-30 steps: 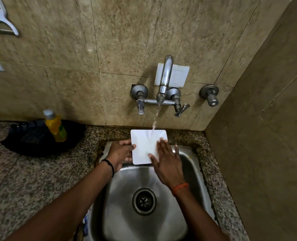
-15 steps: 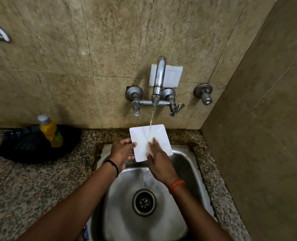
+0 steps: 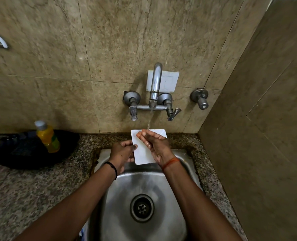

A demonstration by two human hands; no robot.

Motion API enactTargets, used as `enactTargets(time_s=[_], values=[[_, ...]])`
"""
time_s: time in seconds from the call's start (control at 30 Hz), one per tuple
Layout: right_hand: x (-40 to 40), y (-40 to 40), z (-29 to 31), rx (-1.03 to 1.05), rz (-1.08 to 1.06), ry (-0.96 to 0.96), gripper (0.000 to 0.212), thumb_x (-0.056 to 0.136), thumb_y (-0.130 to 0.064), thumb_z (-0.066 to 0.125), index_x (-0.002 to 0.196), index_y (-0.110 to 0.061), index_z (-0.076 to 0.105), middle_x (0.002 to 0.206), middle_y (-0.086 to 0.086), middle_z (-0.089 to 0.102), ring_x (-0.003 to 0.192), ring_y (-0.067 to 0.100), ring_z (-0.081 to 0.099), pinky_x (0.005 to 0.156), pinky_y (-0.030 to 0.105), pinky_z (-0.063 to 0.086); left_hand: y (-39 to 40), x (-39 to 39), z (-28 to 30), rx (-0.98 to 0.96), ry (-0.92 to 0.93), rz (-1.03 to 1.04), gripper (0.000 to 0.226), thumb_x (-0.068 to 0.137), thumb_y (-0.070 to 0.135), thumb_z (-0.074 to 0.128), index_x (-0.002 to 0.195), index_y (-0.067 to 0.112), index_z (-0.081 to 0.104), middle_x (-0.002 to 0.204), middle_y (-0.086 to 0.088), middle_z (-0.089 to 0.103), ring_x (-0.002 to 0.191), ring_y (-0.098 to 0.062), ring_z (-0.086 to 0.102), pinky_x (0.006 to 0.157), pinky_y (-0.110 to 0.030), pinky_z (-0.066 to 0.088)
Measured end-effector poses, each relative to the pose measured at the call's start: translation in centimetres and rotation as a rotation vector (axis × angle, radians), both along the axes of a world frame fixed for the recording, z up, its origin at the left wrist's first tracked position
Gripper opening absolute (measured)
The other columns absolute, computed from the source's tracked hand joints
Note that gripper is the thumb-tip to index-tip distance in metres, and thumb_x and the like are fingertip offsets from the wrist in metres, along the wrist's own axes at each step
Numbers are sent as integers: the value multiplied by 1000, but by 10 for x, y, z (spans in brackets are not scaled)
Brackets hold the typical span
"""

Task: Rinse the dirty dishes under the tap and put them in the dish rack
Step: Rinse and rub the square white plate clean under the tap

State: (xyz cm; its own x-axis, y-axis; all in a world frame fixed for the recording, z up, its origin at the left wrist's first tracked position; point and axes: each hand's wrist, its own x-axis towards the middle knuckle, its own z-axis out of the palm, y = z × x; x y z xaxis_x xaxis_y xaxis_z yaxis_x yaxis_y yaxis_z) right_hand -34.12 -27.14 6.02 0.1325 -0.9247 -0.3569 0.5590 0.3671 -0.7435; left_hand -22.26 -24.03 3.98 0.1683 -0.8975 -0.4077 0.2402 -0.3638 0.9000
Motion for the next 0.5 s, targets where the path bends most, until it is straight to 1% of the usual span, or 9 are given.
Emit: enactTargets(time_s=[0.1,0.17,0.2,0.27,0.33,0.4,0.43,0.47,0.5], values=[[-3,1,1,-13,-38,198,3,81,5,70,80,2,70,68,10,73,61,16,72,63,23,60,0,1,0,2,-24,-19,20,91,0,55,95,10,71,94,-15,72,85,-30,68,79,-43,55],[-9,-1,-1,16,-115,357,17,84,-12,74,69,-4,69,59,7,69,51,15,66,55,23,58,-2,0,2,1,-53,-20,20,91,0,55,100,8,71,96,-15,72,85,-29,68,77,-40,55],[-12,-3,-2,32,-171,397,25,88,-20,70,67,-6,68,58,7,67,50,16,65,52,24,57,-3,0,3,-2,-62,-19,19,91,0,55,100,9,70,97,-15,72,84,-29,68,75,-39,55],[-20,-11,-1,25,-258,399,25,95,-22,59,76,-10,66,73,10,70,61,19,67,56,27,57,-5,-2,6,-15,-72,-26,20,91,0,55,102,9,69,98,-15,72,84,-28,68,71,-37,56],[-28,-19,4,-10,-340,418,9,96,-14,56,97,-9,64,101,13,69,85,24,68,72,32,58,-6,-5,11,-34,-90,-46,21,91,1,55,107,7,68,99,-14,71,81,-26,68,64,-32,56],[-37,-29,11,-47,-381,412,33,95,-9,58,126,-2,54,118,16,63,105,27,64,89,36,56,-7,-9,14,-53,-108,-63,22,92,1,55,109,7,68,98,-12,71,77,-21,68,58,-27,54],[-42,-34,15,-63,-384,415,42,94,-10,59,134,0,48,118,16,62,105,27,63,92,36,54,-8,-10,16,-58,-109,-67,22,92,1,55,109,7,68,97,-12,71,77,-20,68,57,-26,54],[-45,-38,19,-83,-379,432,44,93,-11,61,134,1,48,112,16,63,100,25,64,92,35,53,-8,-12,18,-59,-105,-69,22,92,1,54,110,7,68,97,-12,71,78,-21,68,58,-27,55],[-47,-43,21,-109,-368,468,37,93,-15,62,126,-1,55,103,13,65,93,23,65,90,35,53,-9,-13,19,-57,-99,-69,22,93,1,54,110,6,67,97,-12,71,80,-23,68,61,-29,56]])
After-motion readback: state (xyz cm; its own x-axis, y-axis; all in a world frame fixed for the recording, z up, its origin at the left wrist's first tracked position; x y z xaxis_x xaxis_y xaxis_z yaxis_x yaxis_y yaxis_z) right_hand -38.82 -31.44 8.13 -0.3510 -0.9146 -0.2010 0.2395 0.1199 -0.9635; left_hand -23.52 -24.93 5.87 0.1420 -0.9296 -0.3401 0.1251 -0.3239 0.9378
